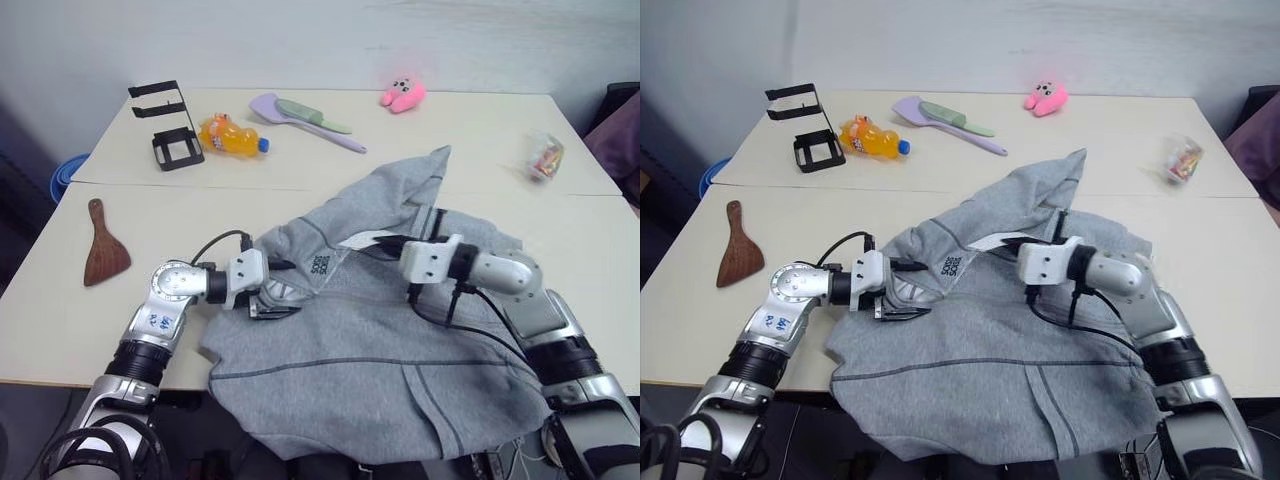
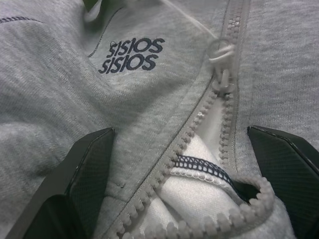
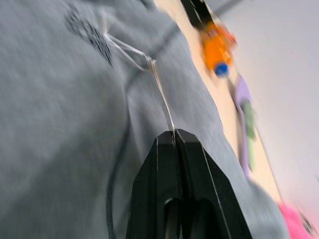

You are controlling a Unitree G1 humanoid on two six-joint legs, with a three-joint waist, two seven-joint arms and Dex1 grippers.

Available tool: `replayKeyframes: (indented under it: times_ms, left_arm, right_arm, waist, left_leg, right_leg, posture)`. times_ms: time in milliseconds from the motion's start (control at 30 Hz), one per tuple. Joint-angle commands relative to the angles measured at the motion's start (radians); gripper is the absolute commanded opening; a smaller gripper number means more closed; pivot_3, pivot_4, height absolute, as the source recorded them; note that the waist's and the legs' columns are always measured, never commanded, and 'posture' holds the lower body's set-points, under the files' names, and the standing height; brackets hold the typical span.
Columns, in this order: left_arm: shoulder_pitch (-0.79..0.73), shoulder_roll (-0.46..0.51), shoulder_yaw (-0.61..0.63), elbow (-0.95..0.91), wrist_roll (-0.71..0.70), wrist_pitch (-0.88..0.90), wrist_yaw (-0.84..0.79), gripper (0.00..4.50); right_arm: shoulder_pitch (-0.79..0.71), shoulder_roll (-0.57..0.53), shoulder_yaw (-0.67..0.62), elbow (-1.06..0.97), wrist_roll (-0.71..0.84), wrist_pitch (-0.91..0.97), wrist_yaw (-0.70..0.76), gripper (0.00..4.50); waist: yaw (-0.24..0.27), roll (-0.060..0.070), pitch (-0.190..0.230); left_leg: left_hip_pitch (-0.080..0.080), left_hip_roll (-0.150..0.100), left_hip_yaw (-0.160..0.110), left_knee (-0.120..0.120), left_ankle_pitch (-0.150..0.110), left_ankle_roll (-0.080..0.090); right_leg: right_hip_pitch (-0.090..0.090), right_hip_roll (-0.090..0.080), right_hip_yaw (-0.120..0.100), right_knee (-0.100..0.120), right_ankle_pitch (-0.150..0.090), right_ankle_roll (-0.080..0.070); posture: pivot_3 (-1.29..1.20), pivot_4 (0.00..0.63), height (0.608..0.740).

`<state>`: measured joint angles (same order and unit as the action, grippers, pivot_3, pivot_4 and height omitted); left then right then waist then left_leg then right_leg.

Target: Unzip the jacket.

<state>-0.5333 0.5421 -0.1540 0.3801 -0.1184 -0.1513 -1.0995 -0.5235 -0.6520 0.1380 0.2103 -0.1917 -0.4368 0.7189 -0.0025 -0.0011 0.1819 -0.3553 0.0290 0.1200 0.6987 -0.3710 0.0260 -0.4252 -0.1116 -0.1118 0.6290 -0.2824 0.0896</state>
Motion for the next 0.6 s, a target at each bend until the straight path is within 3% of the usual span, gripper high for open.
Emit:
replayKeyframes:
  times_ms: [33,167,367,533,600]
  left_arm:
    - [0.061,0.0,-0.03,0.017,0.034,0.041,0.009,4.5]
    - [0.086,0.007,-0.032,0.002,0.04,0.049,0.017,4.5]
    - [0.121,0.007,-0.041,-0.009,0.045,0.074,0.013,4.5]
    - [0.132,0.01,-0.049,-0.003,0.051,0.064,0.002,4.5]
    - [0.132,0.007,-0.046,-0.007,0.039,0.07,-0.004,4.5]
  right_arm:
    - [0.069,-0.059,-0.089,-0.043,0.0,-0.011,-0.063,0.03]
    - [0.203,-0.156,-0.2,-0.108,0.01,0.0,-0.09,0.03]
    - [0.453,-0.284,-0.469,-0.13,-0.018,0.013,-0.187,0.03]
    - [0.576,-0.3,-0.582,-0.117,-0.009,0.01,-0.228,0.03]
    - [0.597,-0.271,-0.566,-0.157,0.093,-0.007,-0.175,0.03]
  waist:
    - [0.0,0.001,-0.001]
    - [0.002,0.002,-0.001]
    - [0.001,0.003,-0.003]
    - [-0.005,0.005,-0.005]
    - [-0.006,0.006,-0.007]
  left_leg:
    - [0.0,0.0,0.0,0.0,0.0,0.0]
    - [0.001,0.0,0.0,0.0,0.0,0.0]
    - [0.003,0.0,0.0,-0.002,-0.001,0.0]
    - [0.022,0.001,0.003,-0.012,-0.002,-0.001]
    - [0.022,0.001,0.003,-0.013,-0.002,-0.001]
  right_leg:
    - [0.0,0.0,0.0,0.0,0.0,0.0]
    - [0.001,0.0,0.0,-0.001,0.0,0.0]
    - [0.004,-0.001,0.001,-0.003,0.0,0.0]
    - [0.018,-0.001,0.004,-0.012,0.0,0.0]
    - [0.018,-0.002,0.007,-0.013,0.0,0.0]
  posture:
    - [0.0,0.15,0.74]
    - [0.0,0.15,0.74]
    - [0.0,0.15,0.74]
    - [0.0,0.15,0.74]
    - [0.0,0.15,0.74]
